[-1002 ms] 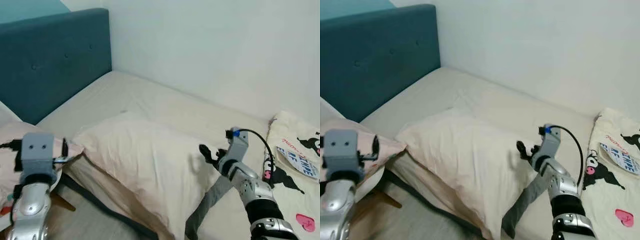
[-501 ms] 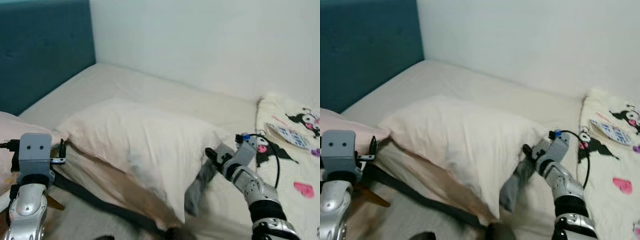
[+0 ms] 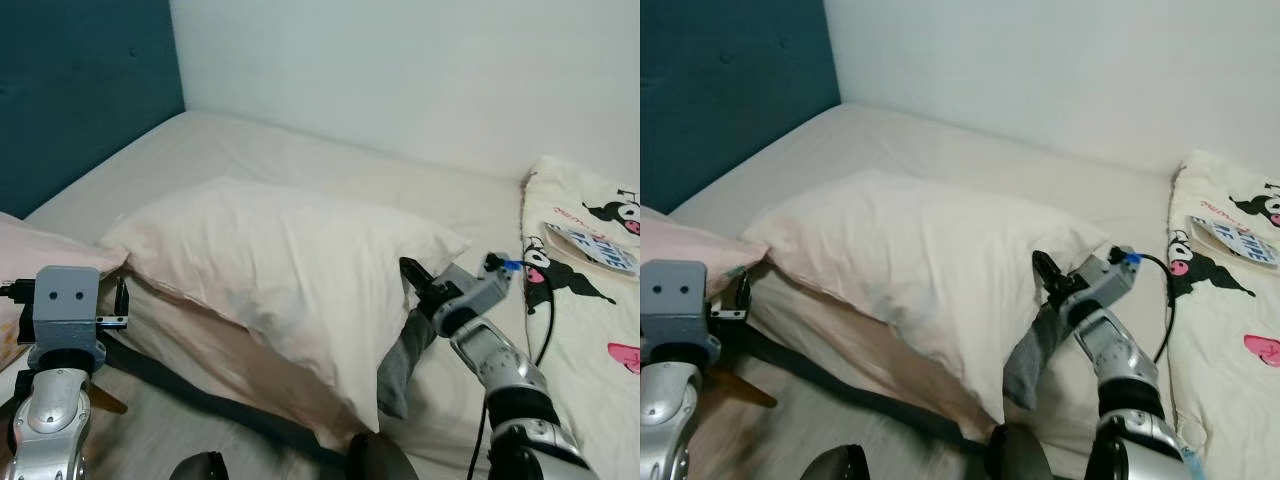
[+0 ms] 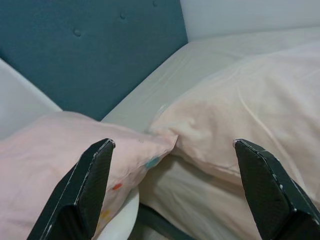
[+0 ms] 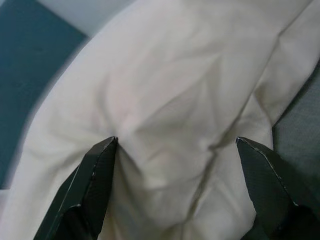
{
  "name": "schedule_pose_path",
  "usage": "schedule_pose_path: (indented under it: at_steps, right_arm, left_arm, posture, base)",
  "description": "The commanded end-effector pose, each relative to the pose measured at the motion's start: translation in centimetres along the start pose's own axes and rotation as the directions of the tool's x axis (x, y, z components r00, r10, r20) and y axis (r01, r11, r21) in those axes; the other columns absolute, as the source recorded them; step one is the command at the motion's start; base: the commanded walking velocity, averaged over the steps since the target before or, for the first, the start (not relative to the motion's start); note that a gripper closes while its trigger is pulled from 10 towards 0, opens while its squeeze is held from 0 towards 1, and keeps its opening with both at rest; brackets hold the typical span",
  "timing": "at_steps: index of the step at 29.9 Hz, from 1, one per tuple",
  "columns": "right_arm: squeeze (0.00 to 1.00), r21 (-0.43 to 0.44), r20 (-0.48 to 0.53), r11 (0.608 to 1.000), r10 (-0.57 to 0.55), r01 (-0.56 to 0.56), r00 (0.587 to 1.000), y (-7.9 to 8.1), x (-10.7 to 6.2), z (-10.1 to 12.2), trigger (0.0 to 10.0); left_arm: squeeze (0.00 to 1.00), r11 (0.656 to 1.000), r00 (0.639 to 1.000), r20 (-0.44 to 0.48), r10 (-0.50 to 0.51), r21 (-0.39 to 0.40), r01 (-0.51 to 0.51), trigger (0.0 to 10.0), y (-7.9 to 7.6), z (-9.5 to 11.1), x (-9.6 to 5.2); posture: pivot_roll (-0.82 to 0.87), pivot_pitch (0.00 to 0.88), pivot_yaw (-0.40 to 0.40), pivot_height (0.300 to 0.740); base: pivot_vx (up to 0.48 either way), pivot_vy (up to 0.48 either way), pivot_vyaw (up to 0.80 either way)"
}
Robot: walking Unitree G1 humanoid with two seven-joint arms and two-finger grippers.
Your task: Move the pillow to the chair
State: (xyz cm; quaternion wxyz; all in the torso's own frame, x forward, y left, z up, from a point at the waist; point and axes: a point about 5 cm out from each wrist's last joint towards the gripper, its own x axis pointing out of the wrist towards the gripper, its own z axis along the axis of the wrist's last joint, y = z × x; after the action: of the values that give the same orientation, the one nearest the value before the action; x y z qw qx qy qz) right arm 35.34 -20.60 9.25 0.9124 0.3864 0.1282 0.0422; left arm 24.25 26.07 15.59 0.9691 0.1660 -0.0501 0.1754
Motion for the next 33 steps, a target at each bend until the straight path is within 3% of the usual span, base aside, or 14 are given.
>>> schedule_pose_path:
  at_steps: [1, 2, 6, 7, 10, 14, 17, 19, 21, 26, 27, 29, 30, 33]
  right_arm:
    - [0.0, -0.049, -0.031, 0.995, -0.093, 0.092, 0.995, -1.2, -0.1, -0.6, 10.0]
    - [0.0, -0.066, -0.035, 0.993, -0.103, 0.101, 0.994, -1.2, 0.0, -0.7, 10.0]
    - [0.0, 0.007, 0.008, 0.997, -0.074, 0.074, 0.997, -0.3, 0.6, -0.1, 10.0]
    - [0.0, 0.055, 0.028, 0.998, -0.009, 0.008, 1.0, 1.1, 1.3, 0.2, 10.0]
    - [0.0, 0.119, 0.004, 0.986, 0.114, -0.114, 0.993, 3.3, 2.1, -0.2, 10.0]
    - [0.0, 0.139, -0.055, 0.979, 0.159, -0.15, 0.986, 4.6, 2.7, -1.1, 10.0]
    - [0.0, 0.08, -0.112, 0.992, 0.11, -0.102, 0.988, 4.9, 3.0, -1.9, 10.0]
    - [0.0, -0.022, -0.188, 1.0, 0.013, -0.018, 0.982, 4.8, 3.1, -3.0, 10.0]
    - [0.0, -0.069, -0.219, 0.997, -0.038, 0.024, 0.975, 4.6, 3.1, -3.5, 10.0]
    - [0.0, -0.06, -0.217, 0.997, -0.063, 0.052, 0.974, 5.0, 3.4, -3.6, 10.0]
    - [0.0, -0.022, -0.206, 1.0, -0.024, 0.02, 0.978, 5.5, 3.5, -3.4, 3.6]
    - [0.0, 0.006, -0.197, 1.0, 0.007, -0.006, 0.98, 5.9, 3.6, -3.3, 3.6]
    - [0.0, 0.019, -0.199, 0.999, 0.045, -0.042, 0.979, 6.4, 3.7, -3.2, 0.0]
    - [0.0, 0.012, -0.213, 0.997, 0.078, -0.077, 0.974, 6.8, 3.8, -3.3, 0.0]
  left_arm:
    - [0.0, 1.0, 1.0, 0.022, -0.012, 0.024, 0.011, 10.0, 0.1, 0.6, 0.0]
    - [0.0, 1.0, 1.0, 0.024, -0.012, 0.024, 0.011, 10.0, 0.2, 0.7, 0.0]
    - [0.0, 1.0, 0.999, 0.028, -0.015, 0.026, 0.014, 10.0, 0.2, 0.9, -0.1]
    - [0.0, 0.999, 0.999, 0.03, -0.02, 0.033, 0.019, 10.0, 0.2, 1.1, -0.2]
    - [0.0, 0.999, 0.999, 0.035, -0.022, 0.044, 0.021, 10.0, 0.5, 1.3, -0.5]
    - [0.0, 0.999, 0.999, 0.039, -0.021, 0.051, 0.019, 10.0, 0.8, 1.7, -0.7]
    - [0.0, 0.998, 0.999, 0.036, -0.022, 0.057, 0.02, 10.0, 1.0, 1.7, -0.9]
    - [0.0, 0.998, 0.999, 0.031, -0.025, 0.063, 0.023, 10.0, 1.1, 1.8, -1.0]
    - [0.0, 0.998, 0.999, 0.029, -0.026, 0.065, 0.024, 10.0, 1.2, 1.8, -1.0]
    - [0.0, 0.997, 0.999, 0.024, -0.03, 0.072, 0.028, 10.0, 1.4, 1.9, -1.2]
    - [0.0, 0.997, 0.999, 0.023, -0.03, 0.074, 0.028, 10.0, 1.4, 1.9, -1.2]
    - [0.0, 0.997, 0.999, 0.021, -0.029, 0.074, 0.028, 10.0, 1.4, 2.0, -1.2]
    - [0.0, 0.997, 0.999, 0.021, -0.029, 0.075, 0.027, 10.0, 1.5, 2.0, -1.3]
    - [0.0, 0.997, 0.999, 0.021, -0.028, 0.075, 0.027, 10.0, 1.5, 2.0, -1.2]
  posture:
    - [-0.02, 0.0, -0.108, 0.555]
    - [-0.01, 0.0, -0.108, 0.555]
    - [0.0, 0.0, -0.103, 0.555]
    - [0.01, 0.0, -0.104, 0.555]
    - [0.02, 0.001, -0.102, 0.555]
    - [0.03, 0.013, -0.103, 0.555]
    - [0.05, 0.021, -0.103, 0.555]
    - [0.05, 0.03, -0.099, 0.555]
    - [0.05, 0.03, -0.099, 0.555]
    - [0.07, 0.035, -0.098, 0.555]
    - [0.07, 0.034, -0.098, 0.555]
    - [0.07, 0.034, -0.098, 0.555]
    - [0.08, 0.03, -0.098, 0.555]
    - [0.07, 0.024, -0.098, 0.555]
  base:
    - [0.0, 0.0, 0.0]
    - [0.0, 0.0, 0.0]
    - [0.0, 0.0, 0.0]
    - [0.0, 0.0, 0.0]
    - [0.0, 0.0, 0.0]
    - [0.0, 0.0, 0.0]
    - [0.0, 0.0, 0.0]
    - [0.0, 0.0, 0.0]
    - [0.0, 0.0, 0.0]
    - [0.0, 0.0, 0.0]
    - [0.0, 0.0, 0.0]
    - [0.0, 0.0, 0.0]
    - [0.0, 0.0, 0.0]
    - [0.0, 0.0, 0.0]
